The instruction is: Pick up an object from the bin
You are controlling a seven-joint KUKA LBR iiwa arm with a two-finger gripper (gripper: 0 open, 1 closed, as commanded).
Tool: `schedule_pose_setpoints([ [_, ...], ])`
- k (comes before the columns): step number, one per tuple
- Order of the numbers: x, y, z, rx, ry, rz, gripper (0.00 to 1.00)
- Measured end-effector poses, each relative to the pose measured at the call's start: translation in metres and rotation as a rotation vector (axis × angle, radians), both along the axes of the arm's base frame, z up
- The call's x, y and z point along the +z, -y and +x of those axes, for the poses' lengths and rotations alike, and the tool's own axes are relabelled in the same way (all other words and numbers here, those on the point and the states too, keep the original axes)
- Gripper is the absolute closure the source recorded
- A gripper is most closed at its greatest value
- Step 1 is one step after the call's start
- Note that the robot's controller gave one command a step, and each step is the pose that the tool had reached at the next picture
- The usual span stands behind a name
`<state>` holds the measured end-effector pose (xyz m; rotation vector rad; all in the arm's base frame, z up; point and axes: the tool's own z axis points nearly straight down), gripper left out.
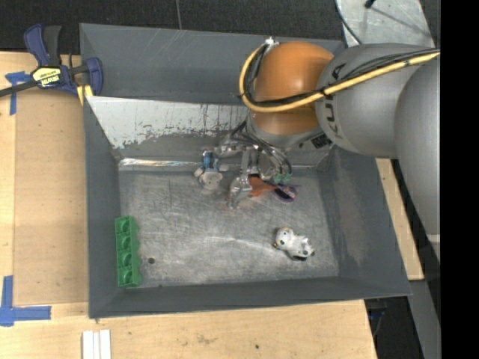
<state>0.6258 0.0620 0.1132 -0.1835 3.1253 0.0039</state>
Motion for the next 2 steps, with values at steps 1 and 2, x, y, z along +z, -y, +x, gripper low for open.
schedule_pose_setpoints([
  [1, -0.01, 0.033, 0.001, -0.022, -0.01, -0.002, 0.0],
  [2, -0.012, 0.052, 0.003, 0.051, -0.007, -0.004, 0.0],
])
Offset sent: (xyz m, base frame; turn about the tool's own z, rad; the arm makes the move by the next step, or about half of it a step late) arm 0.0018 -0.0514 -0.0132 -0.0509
